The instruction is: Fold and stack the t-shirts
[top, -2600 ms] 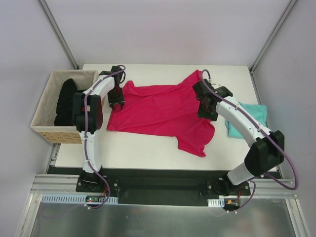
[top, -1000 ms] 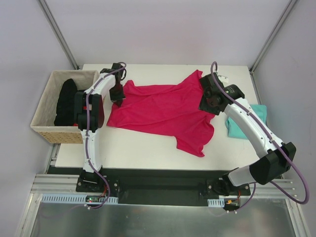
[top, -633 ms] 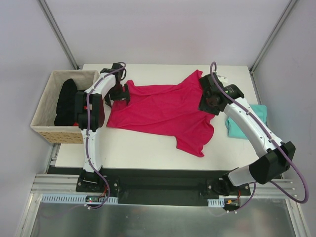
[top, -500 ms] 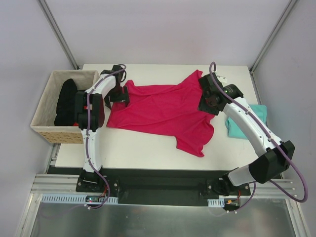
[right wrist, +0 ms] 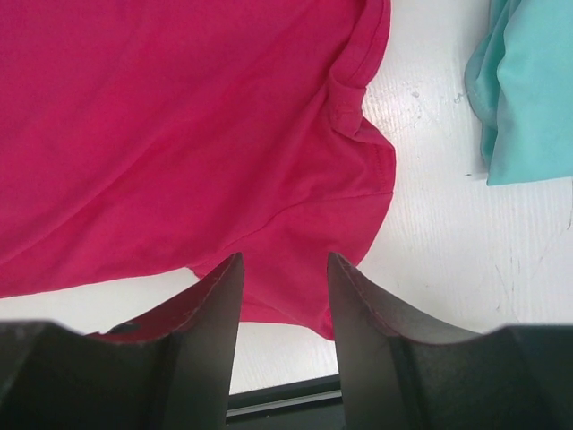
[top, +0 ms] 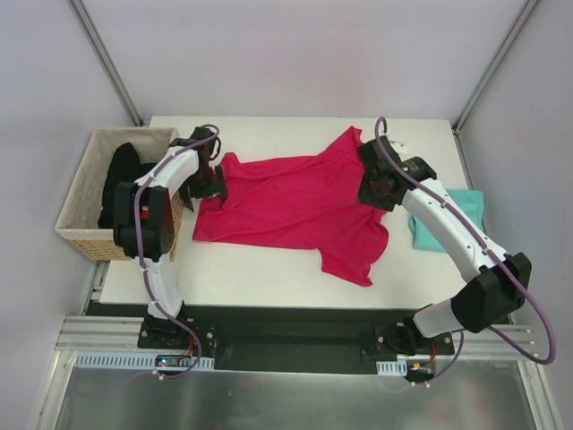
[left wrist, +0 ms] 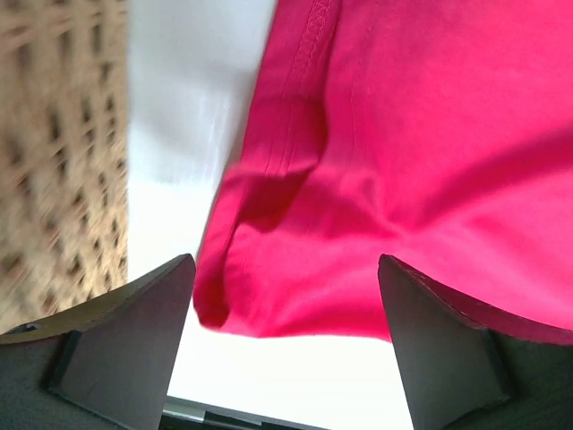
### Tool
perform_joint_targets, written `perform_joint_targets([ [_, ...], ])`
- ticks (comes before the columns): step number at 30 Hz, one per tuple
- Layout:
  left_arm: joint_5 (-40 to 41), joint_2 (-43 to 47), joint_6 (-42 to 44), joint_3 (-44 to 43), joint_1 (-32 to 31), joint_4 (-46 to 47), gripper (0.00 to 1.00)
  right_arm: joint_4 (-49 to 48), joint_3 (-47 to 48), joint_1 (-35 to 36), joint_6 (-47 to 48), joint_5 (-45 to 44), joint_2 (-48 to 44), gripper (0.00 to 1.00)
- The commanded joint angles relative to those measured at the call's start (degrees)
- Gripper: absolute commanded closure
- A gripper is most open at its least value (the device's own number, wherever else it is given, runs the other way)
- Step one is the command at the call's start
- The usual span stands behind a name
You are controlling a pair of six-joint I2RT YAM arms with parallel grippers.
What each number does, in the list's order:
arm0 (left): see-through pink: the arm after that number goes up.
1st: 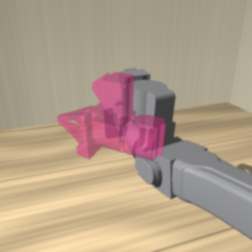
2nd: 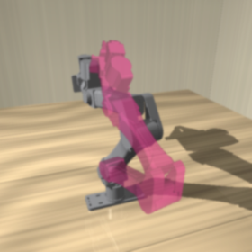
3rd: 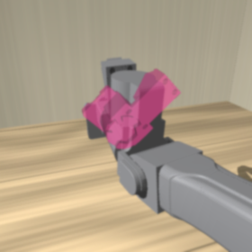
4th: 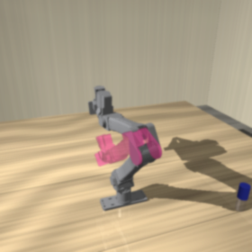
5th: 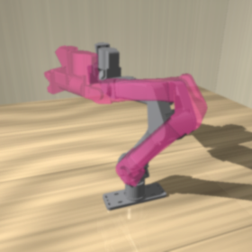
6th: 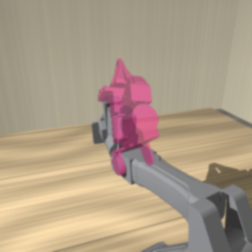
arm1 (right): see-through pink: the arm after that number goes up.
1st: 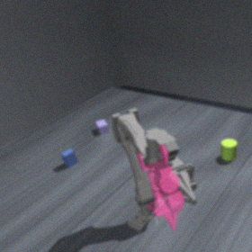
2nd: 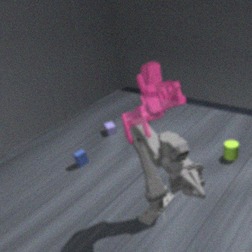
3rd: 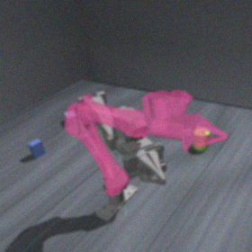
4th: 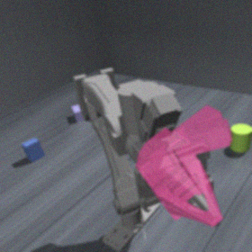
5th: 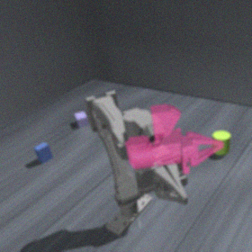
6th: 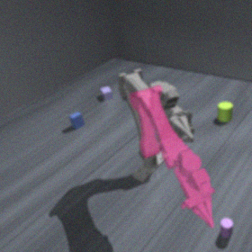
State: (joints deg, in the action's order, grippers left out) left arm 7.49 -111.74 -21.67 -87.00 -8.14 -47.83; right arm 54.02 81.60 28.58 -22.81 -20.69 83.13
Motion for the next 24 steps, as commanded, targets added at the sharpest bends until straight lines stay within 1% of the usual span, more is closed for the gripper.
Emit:
perform_joint_targets([
  [1,0.42,8.29,-1.79,3.06,0.58,2.04,0.16,-4.08,-5.30,-0.36,2.94,-0.58,-0.86,0.54],
  [8,-0.28,15.32,-2.50,9.30,0.41,1.96,0.19,-10.16,-17.78,-0.19,-0.04,3.54,-2.71,0.54],
  [10,-0.63,16.64,-2.50,11.05,0.32,1.96,0.23,-11.39,-20.33,0.25,-0.66,3.37,-2.45,0.54],
  [11,-0.89,16.82,-2.24,11.59,0.23,1.96,0.23,-11.57,-21.04,0.51,-0.92,3.20,-2.19,0.54],
  [12,-1.24,16.91,-1.89,12.11,0.06,1.96,0.27,-11.74,-21.57,0.86,-1.01,2.94,-1.92,0.54],
  [14,-1.69,17.00,-1.18,14.13,-0.47,1.87,0.28,-12.01,-23.50,1.39,-1.54,2.76,-1.75,0.54],
  [19,-1.07,18.05,-1.00,18.96,-1.53,1.95,0.28,-13.41,-27.11,3.58,-2.50,1.70,-2.97,0.54],
  [24,-0.19,18.58,-1.09,20.73,-2.40,1.96,0.29,-13.33,-29.39,5.08,-3.65,0.74,-4.38,0.54],
])
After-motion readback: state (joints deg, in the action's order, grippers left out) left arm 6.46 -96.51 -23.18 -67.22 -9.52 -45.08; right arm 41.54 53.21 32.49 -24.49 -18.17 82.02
